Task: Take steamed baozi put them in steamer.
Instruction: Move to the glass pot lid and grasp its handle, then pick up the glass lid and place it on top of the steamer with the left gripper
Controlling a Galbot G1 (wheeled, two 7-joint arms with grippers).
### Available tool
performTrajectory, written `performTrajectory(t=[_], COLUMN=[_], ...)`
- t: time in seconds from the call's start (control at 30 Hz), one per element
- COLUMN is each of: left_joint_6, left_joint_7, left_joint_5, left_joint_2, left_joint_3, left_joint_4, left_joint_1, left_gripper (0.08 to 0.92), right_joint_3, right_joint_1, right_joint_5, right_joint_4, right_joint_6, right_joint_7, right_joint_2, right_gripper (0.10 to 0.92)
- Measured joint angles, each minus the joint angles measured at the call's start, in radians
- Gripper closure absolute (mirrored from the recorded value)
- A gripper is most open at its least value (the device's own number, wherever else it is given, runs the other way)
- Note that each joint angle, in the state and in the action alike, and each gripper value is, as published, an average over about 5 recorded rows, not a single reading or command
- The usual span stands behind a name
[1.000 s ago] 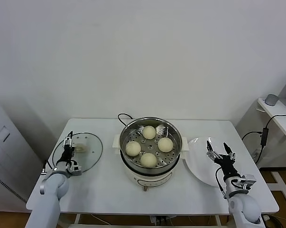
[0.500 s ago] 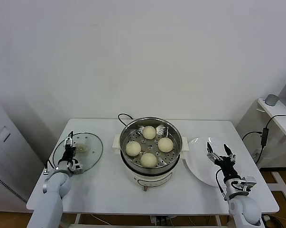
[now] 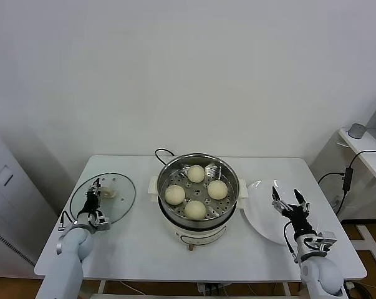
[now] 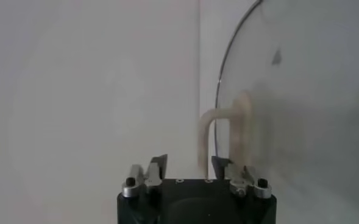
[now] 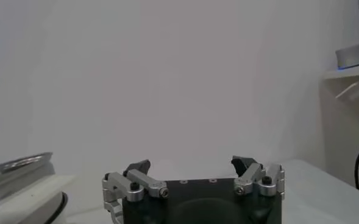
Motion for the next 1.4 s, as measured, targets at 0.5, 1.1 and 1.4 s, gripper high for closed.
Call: performTrajectory(t=[0.5,1.1,1.4], left_joint_6=[0.125,0.628,0.717], left_joint_7=[0.056,0.357,0.487], left_joint_5=[-0.037,0.117,0.28], left_joint_2=[-0.006,-0.07,-0.18], left_joint_3=[-0.011,0.114,0.194], left_joint_4=[-0.128,-0.738,-0.899], left_joint_1=[0.056,0.246,0.243], left_gripper=[0.877,0.877,0.877], right_joint_3=[0.004,0.006,0.013], right_joint_1=[0.003,-0.011,-0.025], right_joint_5=[-0.01,-0.004,0.006], right_joint_4=[0.012,0.042,0.042], right_joint_6=[-0.003,-0.011,-0.009], right_joint_7=[-0.009,-0.015,-0.016], right_joint_2=[0.007,0.0,-0.014], right_gripper=[0.203,0.203,0.203])
